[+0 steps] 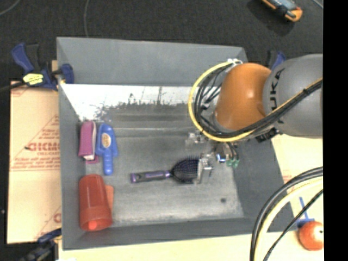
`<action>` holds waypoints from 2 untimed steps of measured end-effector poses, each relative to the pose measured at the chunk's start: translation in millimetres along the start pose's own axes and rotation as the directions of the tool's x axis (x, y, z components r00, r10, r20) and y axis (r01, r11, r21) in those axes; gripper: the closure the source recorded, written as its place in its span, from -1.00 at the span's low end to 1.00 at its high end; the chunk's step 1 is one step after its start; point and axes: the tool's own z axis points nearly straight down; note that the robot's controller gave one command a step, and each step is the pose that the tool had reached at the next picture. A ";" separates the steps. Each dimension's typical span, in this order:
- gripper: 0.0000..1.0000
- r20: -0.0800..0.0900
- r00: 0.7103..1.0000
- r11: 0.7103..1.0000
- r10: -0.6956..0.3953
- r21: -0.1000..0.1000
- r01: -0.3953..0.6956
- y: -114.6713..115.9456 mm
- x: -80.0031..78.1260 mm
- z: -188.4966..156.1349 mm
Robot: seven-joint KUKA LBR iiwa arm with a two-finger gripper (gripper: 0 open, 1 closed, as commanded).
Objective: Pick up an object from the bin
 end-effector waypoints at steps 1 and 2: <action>-1.00 0.006 1.000 1.000 -0.001 0.000 0.001 -0.1 -1.2 -3.6; -1.00 0.008 0.998 0.998 -0.062 0.001 0.062 12.4 -2.5 66.2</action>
Offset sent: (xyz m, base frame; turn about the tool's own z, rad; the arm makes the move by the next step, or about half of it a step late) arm 0.0014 0.0134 -0.0672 -0.0644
